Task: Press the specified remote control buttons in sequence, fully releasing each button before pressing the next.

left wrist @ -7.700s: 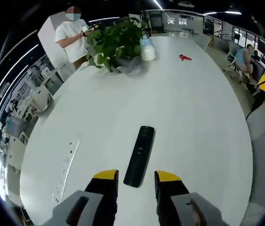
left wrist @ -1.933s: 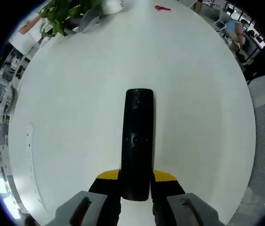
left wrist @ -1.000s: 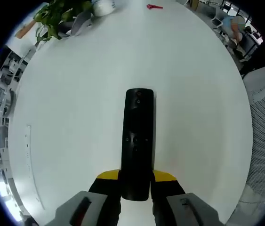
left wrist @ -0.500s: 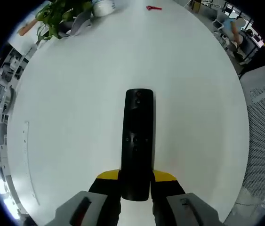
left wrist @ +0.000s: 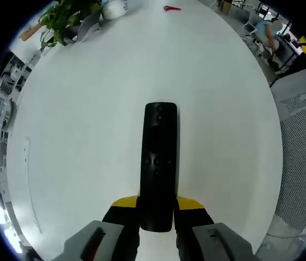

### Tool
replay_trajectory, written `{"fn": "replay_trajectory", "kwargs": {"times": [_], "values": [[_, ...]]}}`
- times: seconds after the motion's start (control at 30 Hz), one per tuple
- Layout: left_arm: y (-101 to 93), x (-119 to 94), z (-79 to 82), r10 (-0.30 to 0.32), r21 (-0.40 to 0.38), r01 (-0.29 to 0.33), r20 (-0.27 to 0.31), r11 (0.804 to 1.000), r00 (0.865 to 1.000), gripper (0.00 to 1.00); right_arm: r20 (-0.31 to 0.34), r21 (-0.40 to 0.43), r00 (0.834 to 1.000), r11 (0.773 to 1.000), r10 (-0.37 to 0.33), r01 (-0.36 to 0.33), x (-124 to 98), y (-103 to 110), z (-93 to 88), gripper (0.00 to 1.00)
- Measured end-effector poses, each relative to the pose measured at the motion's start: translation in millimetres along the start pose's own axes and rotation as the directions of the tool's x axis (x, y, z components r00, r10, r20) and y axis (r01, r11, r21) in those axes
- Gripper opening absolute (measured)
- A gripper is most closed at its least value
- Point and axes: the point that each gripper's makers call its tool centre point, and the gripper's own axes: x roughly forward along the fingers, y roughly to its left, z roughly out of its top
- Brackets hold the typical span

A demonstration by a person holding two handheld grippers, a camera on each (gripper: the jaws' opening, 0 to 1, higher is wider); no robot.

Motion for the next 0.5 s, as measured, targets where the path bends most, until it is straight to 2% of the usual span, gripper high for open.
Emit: {"fn": "replay_trajectory", "kwargs": {"times": [0.5], "values": [[-14.3, -2, -4.2, 0.0, 0.006, 0.0, -0.014, 1.0, 1.0, 0.23, 0.023, -0.005, 1.0, 1.0, 0.018, -0.018, -2, 4, 3.7, 0.0]]}}
